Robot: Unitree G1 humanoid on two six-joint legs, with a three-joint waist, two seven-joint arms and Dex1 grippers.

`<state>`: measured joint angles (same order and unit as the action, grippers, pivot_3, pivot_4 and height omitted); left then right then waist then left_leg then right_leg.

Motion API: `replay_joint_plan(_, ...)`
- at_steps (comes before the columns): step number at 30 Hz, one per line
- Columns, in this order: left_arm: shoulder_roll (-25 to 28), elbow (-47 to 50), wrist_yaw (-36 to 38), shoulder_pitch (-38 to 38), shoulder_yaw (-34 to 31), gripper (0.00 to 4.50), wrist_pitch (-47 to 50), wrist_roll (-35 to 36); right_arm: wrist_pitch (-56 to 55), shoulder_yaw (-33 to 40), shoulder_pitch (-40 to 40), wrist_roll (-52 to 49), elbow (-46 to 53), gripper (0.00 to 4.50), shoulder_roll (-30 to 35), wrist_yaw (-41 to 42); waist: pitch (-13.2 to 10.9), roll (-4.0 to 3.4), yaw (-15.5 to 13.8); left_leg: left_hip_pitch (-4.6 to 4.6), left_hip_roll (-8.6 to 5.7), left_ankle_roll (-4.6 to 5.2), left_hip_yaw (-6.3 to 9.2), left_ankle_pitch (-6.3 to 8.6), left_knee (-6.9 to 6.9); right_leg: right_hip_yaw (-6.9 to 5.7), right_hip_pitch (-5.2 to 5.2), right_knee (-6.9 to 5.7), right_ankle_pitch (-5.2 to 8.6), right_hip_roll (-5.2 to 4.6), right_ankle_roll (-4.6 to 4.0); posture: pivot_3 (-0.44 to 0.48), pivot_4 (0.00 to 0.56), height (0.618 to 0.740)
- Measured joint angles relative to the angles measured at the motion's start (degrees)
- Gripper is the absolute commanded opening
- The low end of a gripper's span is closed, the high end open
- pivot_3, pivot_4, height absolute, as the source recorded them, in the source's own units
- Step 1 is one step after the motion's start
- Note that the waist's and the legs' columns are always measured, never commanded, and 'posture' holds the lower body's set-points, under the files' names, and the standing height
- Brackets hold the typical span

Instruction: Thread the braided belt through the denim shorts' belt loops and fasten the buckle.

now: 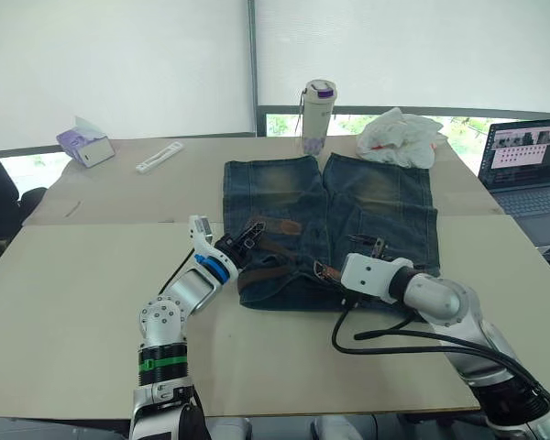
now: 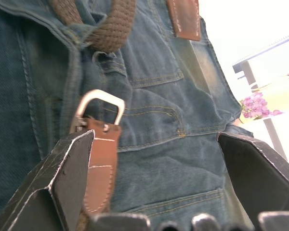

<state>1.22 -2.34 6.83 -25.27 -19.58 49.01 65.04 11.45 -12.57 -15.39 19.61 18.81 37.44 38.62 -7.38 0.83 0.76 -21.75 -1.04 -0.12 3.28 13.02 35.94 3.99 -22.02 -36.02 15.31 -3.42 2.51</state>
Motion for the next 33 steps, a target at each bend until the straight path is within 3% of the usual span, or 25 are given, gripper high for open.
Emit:
replay_joint_plan(22,0.6,1.8,0.4,2.9,2.8,0.00,0.1,-0.4,0.3,-1.0,-0.2,5.0,-1.5,4.49,0.2,-1.7,0.0,-0.01,0.0,0.03,0.00,0.00,0.02,0.00,0.00,0.01,0.00,-0.02,0.00,-0.01,-0.01,0.000,0.150,0.740)
replay_joint_plan(33,0.6,1.9,0.3,3.5,2.8,0.00,0.0,-0.4,0.3,-4.4,-2.4,9.1,-3.5,4.49,-5.5,-4.2,0.0,0.00,0.1,0.04,0.01,-0.01,0.05,-0.01,0.00,0.02,0.00,-0.04,-0.01,0.00,-0.01,0.000,0.150,0.740)
